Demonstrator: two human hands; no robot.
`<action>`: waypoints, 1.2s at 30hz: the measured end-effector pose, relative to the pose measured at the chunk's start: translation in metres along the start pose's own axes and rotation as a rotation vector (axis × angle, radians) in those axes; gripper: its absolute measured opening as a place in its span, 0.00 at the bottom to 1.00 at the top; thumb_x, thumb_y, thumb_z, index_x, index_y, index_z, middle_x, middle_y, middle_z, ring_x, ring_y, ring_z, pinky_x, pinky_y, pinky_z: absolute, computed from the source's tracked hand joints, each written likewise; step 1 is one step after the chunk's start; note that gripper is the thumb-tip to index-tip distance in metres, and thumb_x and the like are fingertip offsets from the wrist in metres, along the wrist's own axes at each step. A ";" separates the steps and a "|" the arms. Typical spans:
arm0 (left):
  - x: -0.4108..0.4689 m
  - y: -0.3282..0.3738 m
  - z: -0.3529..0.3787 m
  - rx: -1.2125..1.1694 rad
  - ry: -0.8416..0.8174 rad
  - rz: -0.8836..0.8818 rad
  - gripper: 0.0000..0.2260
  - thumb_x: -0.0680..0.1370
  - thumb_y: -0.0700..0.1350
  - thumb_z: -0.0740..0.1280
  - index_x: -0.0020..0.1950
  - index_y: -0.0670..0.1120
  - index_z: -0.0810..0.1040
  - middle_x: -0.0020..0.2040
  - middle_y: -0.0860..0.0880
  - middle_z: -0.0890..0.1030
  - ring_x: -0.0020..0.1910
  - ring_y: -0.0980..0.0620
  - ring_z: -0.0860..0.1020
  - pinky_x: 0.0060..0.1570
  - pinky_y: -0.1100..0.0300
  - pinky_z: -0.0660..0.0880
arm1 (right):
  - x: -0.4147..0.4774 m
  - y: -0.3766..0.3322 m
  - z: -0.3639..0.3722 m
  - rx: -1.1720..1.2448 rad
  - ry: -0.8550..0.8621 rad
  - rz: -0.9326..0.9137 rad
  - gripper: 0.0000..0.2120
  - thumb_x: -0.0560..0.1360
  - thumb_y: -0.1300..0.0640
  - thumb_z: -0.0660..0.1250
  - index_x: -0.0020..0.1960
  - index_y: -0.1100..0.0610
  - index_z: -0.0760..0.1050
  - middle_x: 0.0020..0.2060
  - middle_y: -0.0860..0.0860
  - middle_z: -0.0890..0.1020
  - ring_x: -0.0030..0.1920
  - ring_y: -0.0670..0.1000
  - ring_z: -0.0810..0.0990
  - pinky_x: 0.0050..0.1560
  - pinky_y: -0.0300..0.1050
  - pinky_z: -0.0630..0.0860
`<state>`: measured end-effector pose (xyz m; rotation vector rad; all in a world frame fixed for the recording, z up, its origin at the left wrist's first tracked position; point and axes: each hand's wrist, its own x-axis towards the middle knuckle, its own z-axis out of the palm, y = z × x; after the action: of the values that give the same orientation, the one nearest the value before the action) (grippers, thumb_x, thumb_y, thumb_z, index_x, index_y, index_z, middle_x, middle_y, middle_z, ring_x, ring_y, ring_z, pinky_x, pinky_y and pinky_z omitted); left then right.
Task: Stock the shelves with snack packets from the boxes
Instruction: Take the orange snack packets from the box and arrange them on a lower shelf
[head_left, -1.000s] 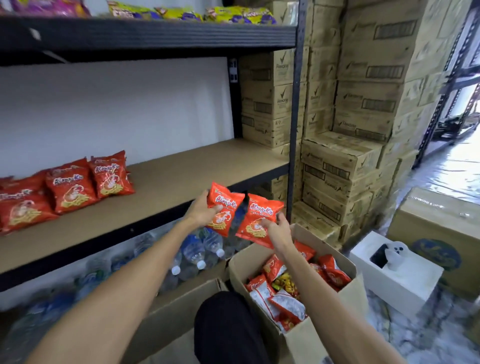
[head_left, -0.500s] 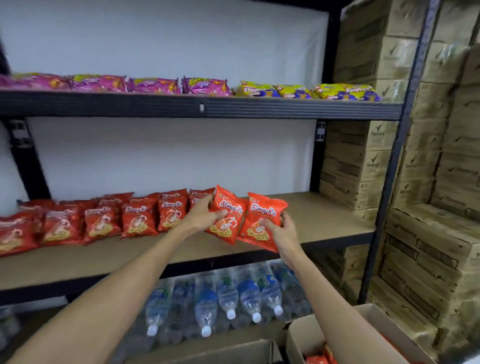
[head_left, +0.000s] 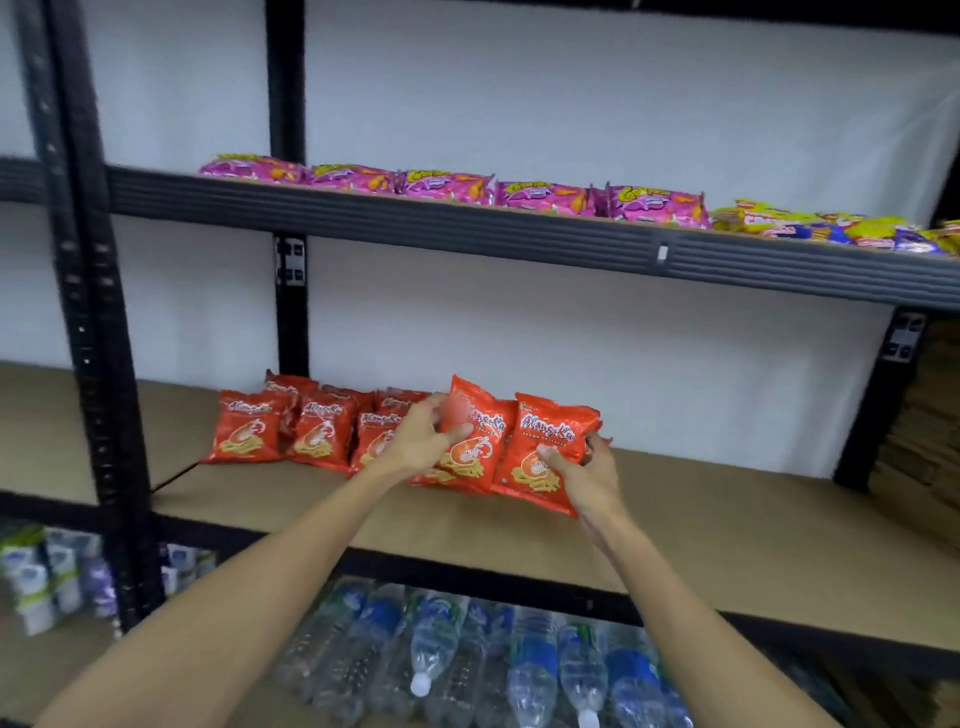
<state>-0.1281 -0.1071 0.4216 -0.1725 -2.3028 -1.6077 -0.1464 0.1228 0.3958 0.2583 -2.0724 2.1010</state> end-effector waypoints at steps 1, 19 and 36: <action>0.000 -0.008 -0.012 -0.002 0.022 -0.007 0.20 0.76 0.40 0.72 0.66 0.42 0.73 0.58 0.46 0.82 0.57 0.49 0.81 0.53 0.57 0.81 | 0.004 0.002 0.014 -0.008 -0.014 -0.003 0.19 0.71 0.57 0.78 0.57 0.49 0.74 0.49 0.48 0.85 0.47 0.50 0.86 0.53 0.52 0.82; -0.017 -0.101 -0.175 -0.008 0.319 -0.154 0.24 0.81 0.43 0.67 0.75 0.51 0.62 0.61 0.49 0.78 0.55 0.52 0.81 0.55 0.51 0.80 | 0.019 0.038 0.208 -0.089 -0.207 -0.038 0.28 0.74 0.58 0.74 0.70 0.52 0.66 0.54 0.46 0.81 0.54 0.49 0.82 0.62 0.51 0.77; -0.016 -0.174 -0.246 0.057 0.644 -0.303 0.18 0.85 0.41 0.58 0.74 0.49 0.61 0.59 0.45 0.79 0.46 0.56 0.79 0.37 0.65 0.74 | 0.005 0.057 0.312 -0.245 -0.171 -0.037 0.28 0.74 0.59 0.75 0.70 0.54 0.67 0.58 0.51 0.81 0.58 0.54 0.81 0.60 0.52 0.78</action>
<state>-0.1141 -0.3971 0.3376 0.6430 -1.9124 -1.4387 -0.1661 -0.1898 0.3463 0.4499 -2.3747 1.8376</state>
